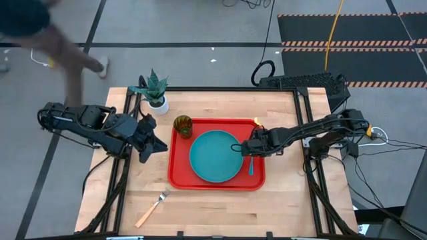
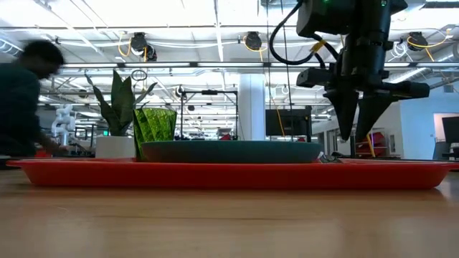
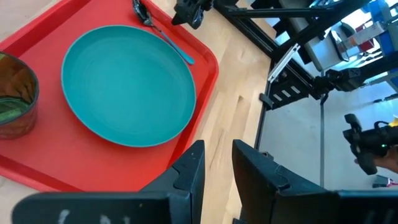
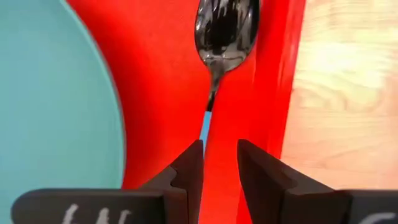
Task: Pick and place plate/cup/fork/spoon on tray
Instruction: Put the blue spoon on the red tray to the right of the blue plate
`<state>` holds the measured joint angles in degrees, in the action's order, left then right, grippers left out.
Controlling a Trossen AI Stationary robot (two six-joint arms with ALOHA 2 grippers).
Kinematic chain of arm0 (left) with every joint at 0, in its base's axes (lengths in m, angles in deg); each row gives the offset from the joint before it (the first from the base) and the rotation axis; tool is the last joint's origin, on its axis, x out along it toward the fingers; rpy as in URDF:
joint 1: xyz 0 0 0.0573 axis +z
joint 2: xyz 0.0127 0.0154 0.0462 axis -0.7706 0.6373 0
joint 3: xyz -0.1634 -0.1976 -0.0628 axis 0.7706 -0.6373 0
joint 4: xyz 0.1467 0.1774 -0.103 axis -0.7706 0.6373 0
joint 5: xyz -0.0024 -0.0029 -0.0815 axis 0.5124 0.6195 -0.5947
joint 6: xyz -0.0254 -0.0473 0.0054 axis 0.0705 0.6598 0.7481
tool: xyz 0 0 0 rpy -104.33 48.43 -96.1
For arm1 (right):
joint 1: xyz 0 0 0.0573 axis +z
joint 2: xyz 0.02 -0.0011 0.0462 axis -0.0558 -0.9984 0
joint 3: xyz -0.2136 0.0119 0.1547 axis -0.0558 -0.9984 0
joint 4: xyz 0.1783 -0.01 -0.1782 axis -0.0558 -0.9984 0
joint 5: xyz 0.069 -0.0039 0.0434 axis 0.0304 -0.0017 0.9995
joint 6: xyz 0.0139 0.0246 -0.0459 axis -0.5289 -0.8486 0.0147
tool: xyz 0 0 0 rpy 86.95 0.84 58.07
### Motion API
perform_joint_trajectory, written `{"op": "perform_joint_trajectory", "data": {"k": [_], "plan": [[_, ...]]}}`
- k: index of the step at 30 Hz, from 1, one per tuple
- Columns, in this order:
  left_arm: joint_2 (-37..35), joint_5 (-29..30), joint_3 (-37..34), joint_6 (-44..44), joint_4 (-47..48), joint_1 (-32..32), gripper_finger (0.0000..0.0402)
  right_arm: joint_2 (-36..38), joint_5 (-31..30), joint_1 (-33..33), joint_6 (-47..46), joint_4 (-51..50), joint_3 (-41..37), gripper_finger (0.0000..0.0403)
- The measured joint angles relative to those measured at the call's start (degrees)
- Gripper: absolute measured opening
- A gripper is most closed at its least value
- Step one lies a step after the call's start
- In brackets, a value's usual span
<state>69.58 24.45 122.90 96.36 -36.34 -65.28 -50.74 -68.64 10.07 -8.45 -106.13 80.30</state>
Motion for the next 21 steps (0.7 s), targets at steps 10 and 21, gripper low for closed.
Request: {"op": "perform_joint_trajectory", "data": {"k": [10,21], "plan": [[0.0,0.0,0.0,-0.4,-2.8,0.0,0.0083,-0.8,-3.9,0.0,0.3,2.9,0.0,0.0091],[0.0,0.0,0.0,-0.4,-2.7,0.0,0.0083,-7.7,0.7,0.0,0.3,6.1,0.0,0.0091]]}}
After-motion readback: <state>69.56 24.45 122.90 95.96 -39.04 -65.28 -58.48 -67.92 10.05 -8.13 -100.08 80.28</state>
